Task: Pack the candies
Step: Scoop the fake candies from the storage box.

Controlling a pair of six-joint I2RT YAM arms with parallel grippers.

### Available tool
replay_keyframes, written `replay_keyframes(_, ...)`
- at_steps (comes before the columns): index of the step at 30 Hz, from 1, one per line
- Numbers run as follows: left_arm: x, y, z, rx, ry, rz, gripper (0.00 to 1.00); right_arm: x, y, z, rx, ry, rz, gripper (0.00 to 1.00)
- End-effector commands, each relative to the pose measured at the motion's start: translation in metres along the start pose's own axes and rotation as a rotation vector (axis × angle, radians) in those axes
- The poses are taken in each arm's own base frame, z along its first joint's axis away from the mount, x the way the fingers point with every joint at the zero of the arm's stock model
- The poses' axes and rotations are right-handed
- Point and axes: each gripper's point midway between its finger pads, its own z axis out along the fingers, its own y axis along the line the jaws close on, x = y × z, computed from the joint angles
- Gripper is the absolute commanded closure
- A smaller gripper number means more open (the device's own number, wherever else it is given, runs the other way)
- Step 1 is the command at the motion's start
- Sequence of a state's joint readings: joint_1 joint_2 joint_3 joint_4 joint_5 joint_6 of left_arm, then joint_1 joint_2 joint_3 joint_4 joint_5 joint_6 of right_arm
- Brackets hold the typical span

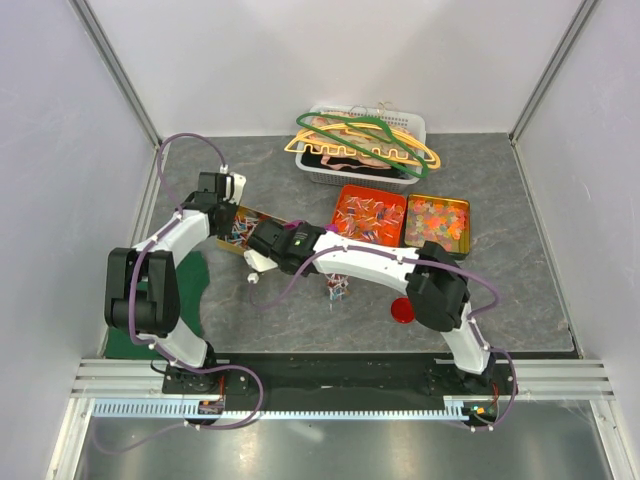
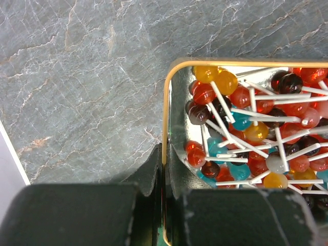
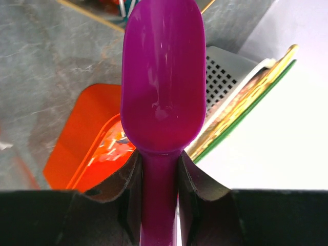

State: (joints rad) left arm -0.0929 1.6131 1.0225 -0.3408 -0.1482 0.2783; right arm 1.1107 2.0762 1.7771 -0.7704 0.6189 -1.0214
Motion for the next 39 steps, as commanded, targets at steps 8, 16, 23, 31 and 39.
replay_keyframes(8,-0.025,0.003,-0.011,-0.013,-0.114,-0.029,0.98,-0.012,-0.027,0.014,0.123,0.151,-0.158,1.0)
replay_keyframes(16,-0.03,0.001,-0.015,0.006,-0.136,-0.041,0.98,-0.034,-0.023,0.03,0.098,0.144,-0.237,1.0)
replay_keyframes(23,-0.027,-0.002,-0.015,0.015,-0.132,-0.04,0.98,-0.052,-0.003,0.029,-0.072,0.011,-0.182,1.0)
replay_keyframes(31,-0.027,-0.002,-0.016,0.021,-0.136,-0.045,0.98,-0.042,0.028,0.029,-0.208,-0.031,-0.117,1.0)
replay_keyframes(39,-0.026,-0.003,-0.015,0.022,-0.133,-0.049,0.98,-0.062,0.047,0.033,-0.288,-0.123,0.041,1.0)
